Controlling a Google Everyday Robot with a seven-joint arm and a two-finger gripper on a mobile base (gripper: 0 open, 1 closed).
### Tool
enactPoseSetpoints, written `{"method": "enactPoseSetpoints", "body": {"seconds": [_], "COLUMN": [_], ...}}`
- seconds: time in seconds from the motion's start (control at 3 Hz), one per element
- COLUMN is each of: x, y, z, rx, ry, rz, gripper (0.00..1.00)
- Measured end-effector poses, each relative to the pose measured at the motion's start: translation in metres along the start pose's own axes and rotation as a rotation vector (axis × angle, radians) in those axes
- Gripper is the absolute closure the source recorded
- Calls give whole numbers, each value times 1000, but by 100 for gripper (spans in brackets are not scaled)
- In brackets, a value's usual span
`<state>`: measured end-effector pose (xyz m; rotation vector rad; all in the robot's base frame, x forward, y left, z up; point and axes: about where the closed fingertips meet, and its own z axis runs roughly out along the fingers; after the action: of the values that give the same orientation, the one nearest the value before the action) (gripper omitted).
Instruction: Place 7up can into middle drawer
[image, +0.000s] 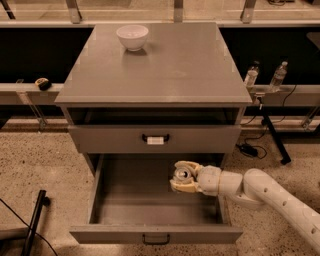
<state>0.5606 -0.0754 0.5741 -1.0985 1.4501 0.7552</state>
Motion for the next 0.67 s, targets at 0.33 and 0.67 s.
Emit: {"method": "enactPoseSetpoints", "body": {"seconds": [0.33,0.67], "x": [37,61], "y": [8,25], "z": [19,28], "rx": [-85,-172], "ry": [18,52], "rz": [-31,-27], "gripper": [100,100]}}
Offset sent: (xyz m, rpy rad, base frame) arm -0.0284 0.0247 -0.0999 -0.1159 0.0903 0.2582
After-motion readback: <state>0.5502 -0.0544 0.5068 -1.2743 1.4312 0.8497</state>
